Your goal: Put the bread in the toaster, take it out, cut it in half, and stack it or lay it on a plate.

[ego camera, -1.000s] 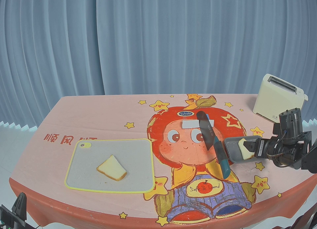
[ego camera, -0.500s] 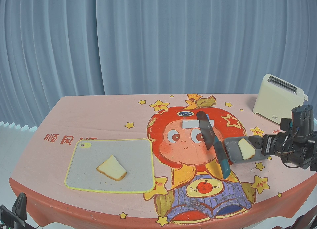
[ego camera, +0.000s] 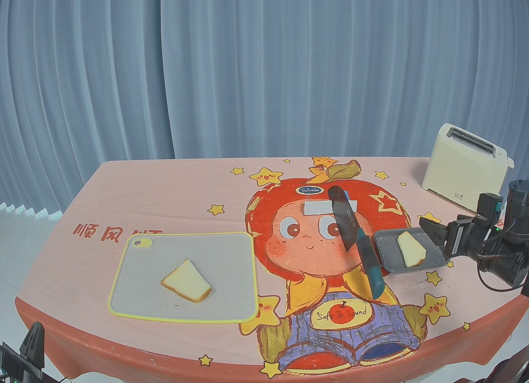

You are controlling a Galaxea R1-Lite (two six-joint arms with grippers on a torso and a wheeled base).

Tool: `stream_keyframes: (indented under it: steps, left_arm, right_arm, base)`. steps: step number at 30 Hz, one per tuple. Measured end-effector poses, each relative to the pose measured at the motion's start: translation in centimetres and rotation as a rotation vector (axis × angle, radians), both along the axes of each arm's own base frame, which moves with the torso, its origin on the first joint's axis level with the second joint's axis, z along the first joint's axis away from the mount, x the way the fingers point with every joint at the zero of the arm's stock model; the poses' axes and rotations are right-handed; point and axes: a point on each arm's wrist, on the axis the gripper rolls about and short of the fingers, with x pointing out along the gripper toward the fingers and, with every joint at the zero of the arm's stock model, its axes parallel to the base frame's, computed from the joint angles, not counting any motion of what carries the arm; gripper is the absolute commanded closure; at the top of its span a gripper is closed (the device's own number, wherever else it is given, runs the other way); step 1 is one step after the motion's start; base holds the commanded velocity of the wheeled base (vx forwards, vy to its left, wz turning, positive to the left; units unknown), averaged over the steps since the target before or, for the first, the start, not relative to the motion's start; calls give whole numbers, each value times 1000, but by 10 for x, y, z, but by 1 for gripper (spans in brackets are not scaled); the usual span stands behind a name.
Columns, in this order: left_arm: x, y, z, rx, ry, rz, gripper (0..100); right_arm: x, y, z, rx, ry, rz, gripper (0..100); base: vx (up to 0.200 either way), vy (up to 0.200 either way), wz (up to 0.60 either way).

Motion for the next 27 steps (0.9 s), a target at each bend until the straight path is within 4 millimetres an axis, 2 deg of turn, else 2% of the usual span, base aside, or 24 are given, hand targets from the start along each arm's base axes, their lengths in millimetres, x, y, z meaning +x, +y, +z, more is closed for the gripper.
stream_keyframes:
  steps: [10,19,27]
  left_arm:
    - [0,0,0,0,0,0,100]
    - [0,0,0,0,0,0,100]
    - [0,0,0,0,0,0,100]
  right_arm:
    - [-10,-6,5,30,-38,37,0]
    - [-15,-10,11,-10,-96,52,0]
    - [-22,-31,2,-23,-82,-53,0]
  base:
    - [0,0,0]
    - [0,0,0]
    - [0,0,0]
